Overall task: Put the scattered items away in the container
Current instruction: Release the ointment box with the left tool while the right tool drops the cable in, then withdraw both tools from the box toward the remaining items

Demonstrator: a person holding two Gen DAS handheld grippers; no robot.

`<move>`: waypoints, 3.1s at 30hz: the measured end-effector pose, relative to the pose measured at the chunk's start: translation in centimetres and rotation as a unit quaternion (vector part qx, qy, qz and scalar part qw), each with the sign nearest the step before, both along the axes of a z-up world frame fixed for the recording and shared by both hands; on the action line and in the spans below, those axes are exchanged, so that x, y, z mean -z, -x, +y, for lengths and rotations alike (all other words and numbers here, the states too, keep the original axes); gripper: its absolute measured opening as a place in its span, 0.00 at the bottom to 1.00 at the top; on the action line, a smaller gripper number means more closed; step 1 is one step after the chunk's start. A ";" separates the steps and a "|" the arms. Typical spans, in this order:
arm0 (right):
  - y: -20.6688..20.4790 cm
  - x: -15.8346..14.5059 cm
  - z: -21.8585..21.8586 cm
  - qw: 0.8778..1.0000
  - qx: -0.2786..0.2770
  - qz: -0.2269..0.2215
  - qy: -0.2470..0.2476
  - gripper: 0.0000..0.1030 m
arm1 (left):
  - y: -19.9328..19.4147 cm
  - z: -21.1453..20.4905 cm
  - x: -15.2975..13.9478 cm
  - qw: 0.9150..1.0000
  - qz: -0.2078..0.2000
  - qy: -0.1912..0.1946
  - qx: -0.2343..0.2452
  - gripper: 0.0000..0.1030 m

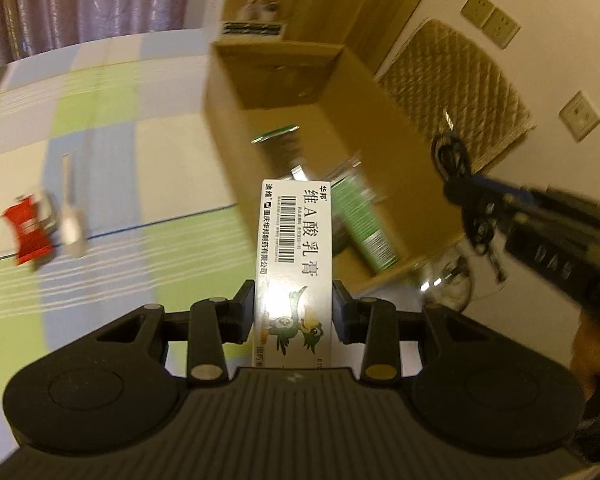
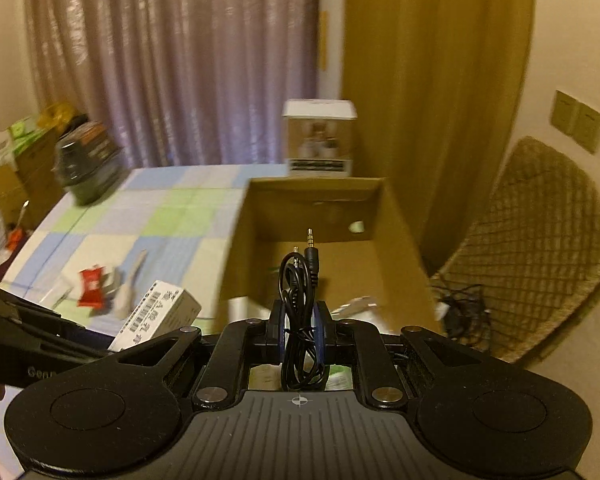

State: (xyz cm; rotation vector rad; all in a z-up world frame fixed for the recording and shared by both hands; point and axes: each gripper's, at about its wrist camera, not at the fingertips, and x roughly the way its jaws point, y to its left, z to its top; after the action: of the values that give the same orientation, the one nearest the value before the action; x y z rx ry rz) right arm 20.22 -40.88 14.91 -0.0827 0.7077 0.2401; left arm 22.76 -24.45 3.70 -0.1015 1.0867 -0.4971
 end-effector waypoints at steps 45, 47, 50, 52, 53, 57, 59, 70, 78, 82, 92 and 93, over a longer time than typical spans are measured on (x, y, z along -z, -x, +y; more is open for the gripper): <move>-5.5 2.9 -3.1 0.999 0.028 0.012 -0.021 0.16 | -4.9 -3.8 0.7 1.000 -0.009 -0.003 -0.019 0.42; -5.9 2.7 -3.2 0.999 0.036 0.010 -0.025 0.16 | -4.9 -3.4 0.8 1.000 -0.008 -0.006 -0.020 0.42; -6.1 2.4 -3.2 0.999 0.039 0.006 -0.024 0.16 | -4.9 -2.7 0.9 1.000 -0.007 -0.007 -0.024 0.42; -5.9 2.4 -3.3 0.999 0.039 0.005 -0.024 0.17 | -4.9 -2.2 1.0 1.000 -0.007 -0.008 -0.027 0.42; -5.9 2.4 -3.3 0.999 0.040 0.006 -0.025 0.17 | -4.8 -2.0 1.0 1.000 -0.007 -0.008 -0.028 0.42; -5.1 2.7 -3.1 0.999 0.042 0.010 -0.027 0.17 | -4.4 -1.1 1.1 1.000 -0.005 -0.008 -0.029 0.43; -4.5 2.8 -2.9 0.998 0.042 0.014 -0.034 0.17 | -4.0 -0.6 1.2 0.999 -0.006 -0.009 -0.030 0.44; -1.5 2.3 0.5 0.999 0.019 0.015 -0.049 0.17 | -0.6 3.8 1.4 0.998 -0.026 -0.046 -0.033 0.58; 0.3 1.8 4.3 0.999 -0.009 0.012 -0.049 0.17 | 4.0 10.2 2.9 0.993 -0.034 -0.103 -0.047 0.71; 1.0 1.8 6.6 0.998 -0.026 0.016 -0.048 0.17 | 5.9 14.2 3.7 0.990 -0.024 -0.119 -0.073 0.75; 3.7 1.7 12.4 0.996 -0.070 0.022 -0.044 0.17 | 9.4 20.5 3.5 0.985 -0.017 -0.117 -0.127 0.81; 4.0 1.8 13.0 0.996 -0.075 0.024 -0.043 0.17 | 9.7 20.8 3.4 0.985 -0.018 -0.117 -0.129 0.81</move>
State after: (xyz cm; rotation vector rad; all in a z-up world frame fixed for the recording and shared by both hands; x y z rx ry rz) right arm 16.26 -27.91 13.08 -0.0478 0.7398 0.4163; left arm 13.06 -3.68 0.28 -0.0260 1.0710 -0.1355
